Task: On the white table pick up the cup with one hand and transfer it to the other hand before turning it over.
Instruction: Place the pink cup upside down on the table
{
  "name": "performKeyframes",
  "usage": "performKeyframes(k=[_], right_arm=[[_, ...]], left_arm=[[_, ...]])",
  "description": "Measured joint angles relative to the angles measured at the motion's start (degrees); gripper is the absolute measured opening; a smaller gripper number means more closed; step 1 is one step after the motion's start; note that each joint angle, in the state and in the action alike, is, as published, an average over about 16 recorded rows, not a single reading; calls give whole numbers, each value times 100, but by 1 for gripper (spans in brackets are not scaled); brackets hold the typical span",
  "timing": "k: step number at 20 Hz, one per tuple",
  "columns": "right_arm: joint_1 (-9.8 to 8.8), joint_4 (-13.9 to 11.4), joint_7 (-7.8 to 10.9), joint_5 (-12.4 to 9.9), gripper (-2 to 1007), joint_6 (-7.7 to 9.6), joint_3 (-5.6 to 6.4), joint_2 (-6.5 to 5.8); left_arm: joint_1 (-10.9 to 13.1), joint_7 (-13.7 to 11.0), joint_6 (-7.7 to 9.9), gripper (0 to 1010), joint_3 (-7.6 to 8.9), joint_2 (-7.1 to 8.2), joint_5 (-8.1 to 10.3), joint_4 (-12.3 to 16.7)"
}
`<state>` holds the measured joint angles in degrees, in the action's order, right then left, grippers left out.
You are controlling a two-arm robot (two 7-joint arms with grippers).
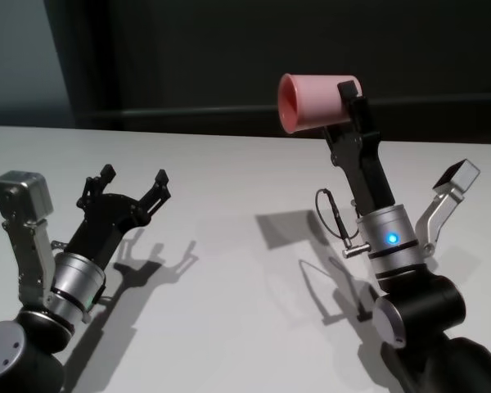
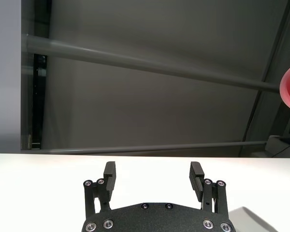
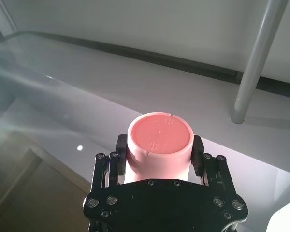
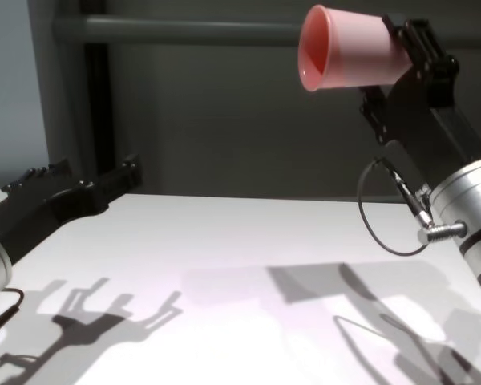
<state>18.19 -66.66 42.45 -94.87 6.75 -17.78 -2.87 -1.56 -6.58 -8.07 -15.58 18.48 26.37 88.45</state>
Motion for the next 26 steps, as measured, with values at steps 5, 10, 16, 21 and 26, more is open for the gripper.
performKeyframes(k=[5,10,16,21,26], right_arm=[[30,-144,-219,252,757,-220,-154,-174],[68,-322,-547,667,757,-538,-362,-423],[127,-535,-1132,1448,757,-906,-691,-795],[199,-649,-1577,2200,757,-1059,-994,-1065],[303,-736,-2012,3021,757,-1087,-1333,-1301]], left_arm=[[-5,7,0,1003,-5,2,0,-2],[-8,12,1,1003,-8,3,1,-4],[-11,16,1,1003,-11,4,3,-5],[-12,19,2,1003,-13,4,4,-5],[-14,20,2,1003,-14,4,6,-6]])
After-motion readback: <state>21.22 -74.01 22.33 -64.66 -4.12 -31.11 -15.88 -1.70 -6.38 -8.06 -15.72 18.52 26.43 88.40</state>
